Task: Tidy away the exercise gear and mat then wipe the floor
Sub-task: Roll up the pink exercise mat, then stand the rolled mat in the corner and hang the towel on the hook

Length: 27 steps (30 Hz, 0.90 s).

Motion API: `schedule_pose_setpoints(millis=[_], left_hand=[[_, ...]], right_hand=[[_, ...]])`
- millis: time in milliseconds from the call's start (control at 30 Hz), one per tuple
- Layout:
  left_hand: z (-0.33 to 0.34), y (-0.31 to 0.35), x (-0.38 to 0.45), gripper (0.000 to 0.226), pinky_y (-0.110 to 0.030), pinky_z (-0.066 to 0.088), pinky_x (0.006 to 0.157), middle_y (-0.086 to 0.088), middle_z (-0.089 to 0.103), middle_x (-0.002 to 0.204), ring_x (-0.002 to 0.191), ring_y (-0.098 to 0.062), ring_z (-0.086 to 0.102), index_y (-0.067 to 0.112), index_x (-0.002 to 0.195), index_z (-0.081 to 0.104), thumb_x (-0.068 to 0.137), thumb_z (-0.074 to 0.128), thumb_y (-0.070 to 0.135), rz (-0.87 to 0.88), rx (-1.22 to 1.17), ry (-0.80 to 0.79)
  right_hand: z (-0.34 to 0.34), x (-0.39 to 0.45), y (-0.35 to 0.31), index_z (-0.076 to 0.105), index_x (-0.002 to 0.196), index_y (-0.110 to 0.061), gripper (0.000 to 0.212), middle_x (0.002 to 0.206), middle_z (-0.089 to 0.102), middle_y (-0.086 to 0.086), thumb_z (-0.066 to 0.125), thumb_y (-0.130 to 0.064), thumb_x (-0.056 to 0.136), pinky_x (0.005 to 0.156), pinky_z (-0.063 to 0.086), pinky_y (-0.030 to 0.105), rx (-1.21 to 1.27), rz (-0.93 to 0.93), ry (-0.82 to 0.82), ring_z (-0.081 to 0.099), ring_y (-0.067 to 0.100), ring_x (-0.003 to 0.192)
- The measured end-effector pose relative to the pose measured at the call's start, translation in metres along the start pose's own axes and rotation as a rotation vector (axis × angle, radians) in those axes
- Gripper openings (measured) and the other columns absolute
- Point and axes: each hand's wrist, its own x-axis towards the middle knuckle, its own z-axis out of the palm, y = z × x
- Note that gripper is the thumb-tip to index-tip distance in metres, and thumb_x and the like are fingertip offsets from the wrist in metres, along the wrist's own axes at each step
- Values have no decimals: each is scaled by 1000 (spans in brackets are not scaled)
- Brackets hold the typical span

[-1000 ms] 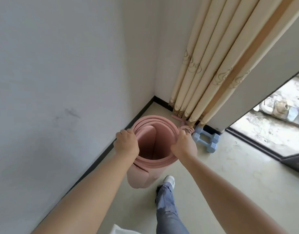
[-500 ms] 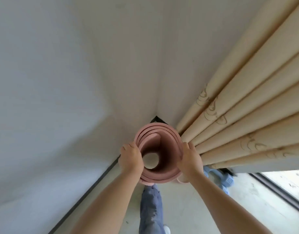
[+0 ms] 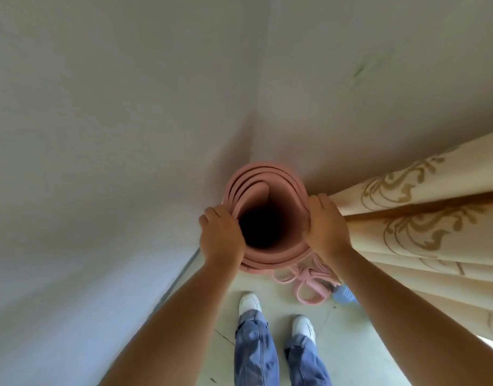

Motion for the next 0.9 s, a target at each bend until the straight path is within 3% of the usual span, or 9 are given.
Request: schedule_pose_setpoints(millis=[67,133,233,433,600,767,900], left_hand=[[-3,5,6,36,-28,47,91,-16,42,133,121,-26,44,0,132,36,100,34,15,17,14,-1],[-4,9,9,37,-28,47,92,-15,42,133,121,-26,44,1,132,36,100,36,18,18,19,-21],[-7,18,17,42,-29,47,93,-14,43,133,121,-26,45,2,132,37,99,41,27,-7,5,-34],[-8,22,11,59,-34,47,95,-14,43,136,124,-27,46,3,138,31,95,44,43,-73,-2,-69],[-26,7,-37,34,-31,45,93,-11,50,128,117,-25,48,6,129,41,97,40,16,-65,51,44],[-49,-41,-129,45,-30,39,102,-4,45,140,129,-22,43,13,143,30,99,38,14,-119,67,193],[-67,-99,-230,43,-28,33,106,-1,40,145,136,-19,35,14,143,32,101,33,20,-282,71,274]], right_hand=[[-6,8,3,58,80,3,13,81,60,21,55,7,68,44,14,14,2,-15,37,61,37,64],[-7,13,9,56,89,4,12,95,58,21,53,5,78,50,28,22,-4,4,36,59,37,79],[-7,22,13,47,112,3,25,121,46,19,50,-10,91,81,40,32,-38,55,-65,49,32,108],[-13,21,5,38,125,-1,36,128,42,16,46,-20,96,91,42,27,-167,52,-125,49,26,113],[-31,-9,-12,41,131,-8,38,136,42,10,47,-16,94,107,33,29,-234,-275,-39,40,23,125],[-61,-72,-59,44,132,-9,38,135,48,5,43,-21,95,106,35,30,-250,-659,-113,44,22,124],[-81,-150,-120,38,135,-8,39,139,43,7,36,-18,97,107,33,33,-306,-928,-197,39,25,127]])
